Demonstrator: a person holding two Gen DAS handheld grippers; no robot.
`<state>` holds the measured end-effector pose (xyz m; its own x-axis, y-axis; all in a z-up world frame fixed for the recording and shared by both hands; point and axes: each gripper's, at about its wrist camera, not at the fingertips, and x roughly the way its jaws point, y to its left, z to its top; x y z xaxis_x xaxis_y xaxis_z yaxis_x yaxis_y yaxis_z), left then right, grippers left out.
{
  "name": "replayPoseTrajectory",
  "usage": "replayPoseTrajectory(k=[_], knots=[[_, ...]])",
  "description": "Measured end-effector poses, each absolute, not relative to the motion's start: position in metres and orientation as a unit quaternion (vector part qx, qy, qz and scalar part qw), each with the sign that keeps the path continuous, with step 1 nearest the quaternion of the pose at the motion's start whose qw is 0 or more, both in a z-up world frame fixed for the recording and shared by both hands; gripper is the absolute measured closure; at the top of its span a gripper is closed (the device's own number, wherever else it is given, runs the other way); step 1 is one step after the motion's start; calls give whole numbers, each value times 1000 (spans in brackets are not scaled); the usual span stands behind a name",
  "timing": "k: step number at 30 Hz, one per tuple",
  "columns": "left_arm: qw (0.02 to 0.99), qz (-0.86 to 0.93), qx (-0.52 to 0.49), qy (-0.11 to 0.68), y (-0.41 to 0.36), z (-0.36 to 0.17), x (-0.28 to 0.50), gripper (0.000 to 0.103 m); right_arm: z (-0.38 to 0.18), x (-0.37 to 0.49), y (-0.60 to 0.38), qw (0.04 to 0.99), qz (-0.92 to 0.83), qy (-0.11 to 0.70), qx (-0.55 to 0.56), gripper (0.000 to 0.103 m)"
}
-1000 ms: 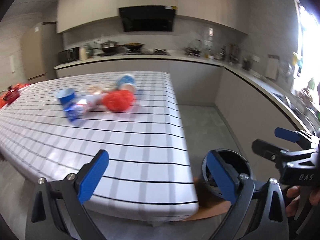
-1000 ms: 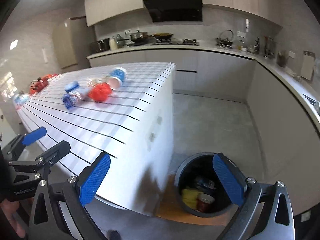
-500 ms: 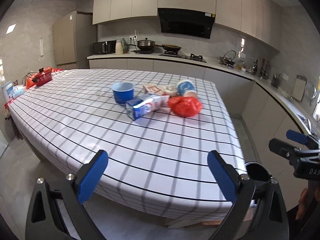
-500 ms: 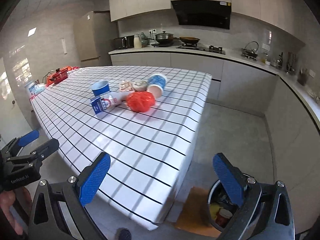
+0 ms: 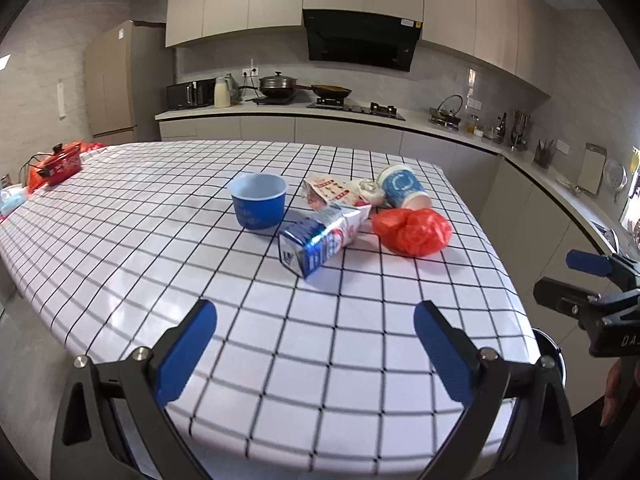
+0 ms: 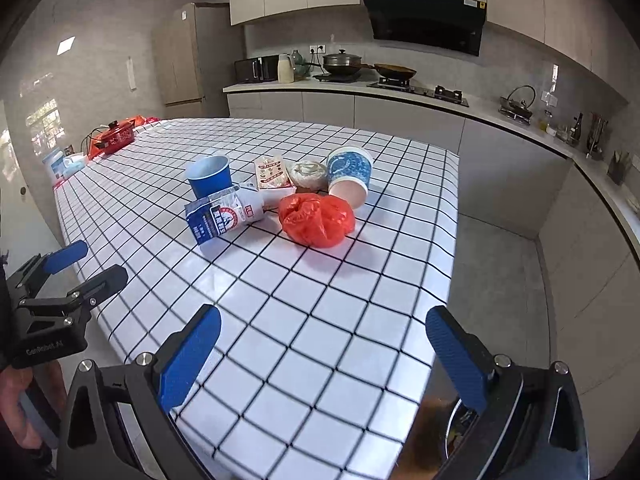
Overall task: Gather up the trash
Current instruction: 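Grasp the milk carton with the left tool while the right tool grasps the red bag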
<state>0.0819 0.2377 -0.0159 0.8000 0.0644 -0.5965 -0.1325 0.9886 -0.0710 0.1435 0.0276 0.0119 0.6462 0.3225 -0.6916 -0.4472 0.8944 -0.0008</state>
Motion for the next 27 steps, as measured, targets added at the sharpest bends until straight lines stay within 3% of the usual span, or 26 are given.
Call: replayPoseTrajectory(k=[14, 17, 21, 25, 27], knots=[[939, 17, -47, 339, 262, -42, 163, 4, -21, 219, 68, 896, 188, 394, -81, 4], [936, 1, -45, 348, 265, -48, 182, 8, -29, 240, 72, 891, 194, 404, -77, 11], [930, -13, -37, 364, 268, -57, 209, 9, -41, 267, 80, 881, 210, 418, -73, 11], [921, -31, -48, 384, 271, -62, 227, 18, -57, 292, 88, 870, 221, 435, -65, 12], [921, -36, -46, 386, 270, -62, 230, 23, -63, 300, 92, 866, 226, 442, -59, 27]])
